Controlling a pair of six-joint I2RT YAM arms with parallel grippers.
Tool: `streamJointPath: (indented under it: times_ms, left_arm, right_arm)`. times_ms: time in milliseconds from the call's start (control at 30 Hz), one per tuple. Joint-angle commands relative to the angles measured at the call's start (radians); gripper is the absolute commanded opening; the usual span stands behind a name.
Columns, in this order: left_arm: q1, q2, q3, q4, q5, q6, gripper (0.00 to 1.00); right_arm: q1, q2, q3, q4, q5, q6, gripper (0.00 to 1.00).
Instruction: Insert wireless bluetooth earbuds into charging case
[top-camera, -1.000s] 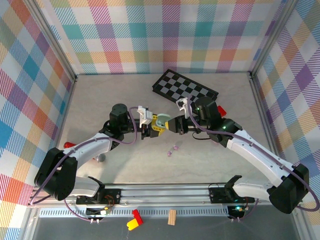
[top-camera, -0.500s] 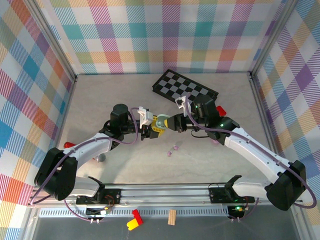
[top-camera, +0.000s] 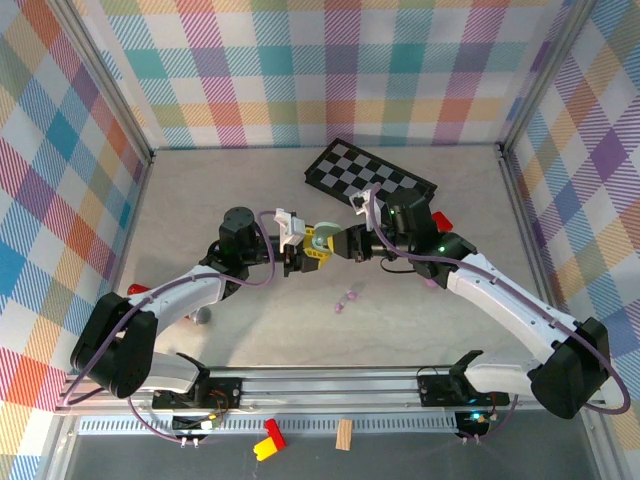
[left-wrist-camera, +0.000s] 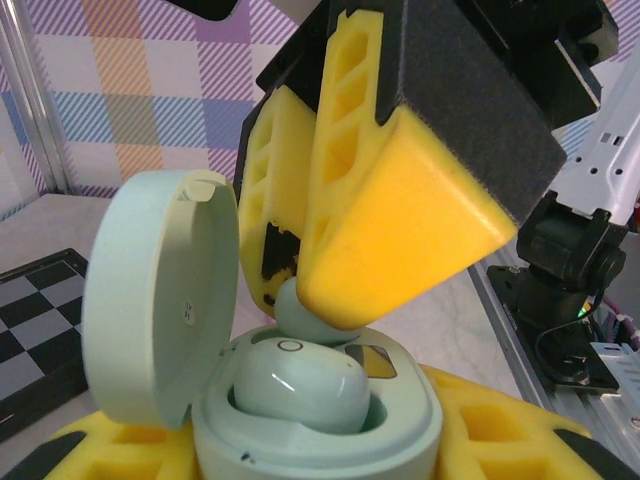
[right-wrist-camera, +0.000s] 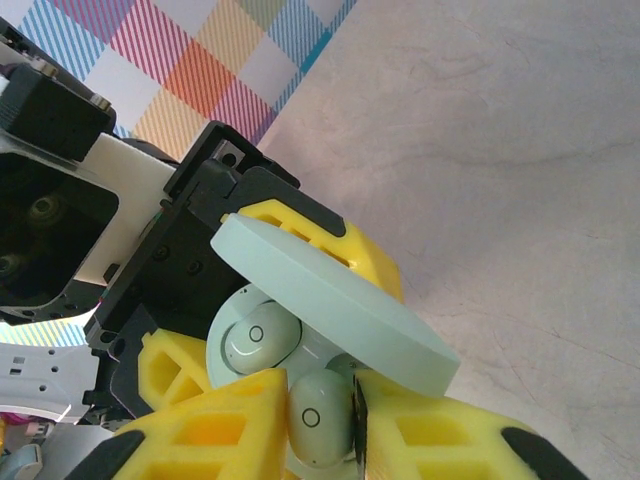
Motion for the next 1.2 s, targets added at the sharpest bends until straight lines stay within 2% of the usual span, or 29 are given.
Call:
streamJointPath:
  times_ms: [0,133,233,333,467,733,967,1167]
  left_arm:
    - [-0.009,-0.003,0.025,0.061,0.053,-0.01,0.0]
    - [-0.005,0.003,0.02,0.068,0.052,-0.008,0.0]
    - [0.003,0.015,0.0,0.143,0.049,-0.033,0.0]
    - [0.01,0.029,-0.011,0.208,0.061,-0.072,0.0]
    - [0.009,0.033,-0.009,0.208,0.076,-0.073,0.0]
    - [0.014,0.036,-0.009,0.205,0.081,-0.063,0.0]
    - [0.023,0.04,-0.008,0.199,0.044,-0.065,0.0]
    - [0.024,0.048,-0.012,0.236,0.02,-0.081,0.0]
  right_arm:
    - [-0.003,-0.002,-0.01,0.023,0.021,-0.022,0.31]
    - [-0.007,-0.047,-0.022,0.022,0.055,-0.028,0.45]
    - [-0.024,-0.088,-0.058,0.056,0.086,-0.024,0.53]
    - [-0.038,-0.104,-0.054,0.059,0.065,-0.022,0.61]
    - [-0.045,-0.083,-0.01,0.061,0.03,-0.024,0.68]
    - [-0.051,0.015,0.113,0.064,-0.119,-0.016,0.72]
    - [-0.051,-0.009,0.064,0.095,-0.192,-0.005,0.69]
    - [-0.066,-0.08,-0.016,0.129,-0.117,0.074,0.69]
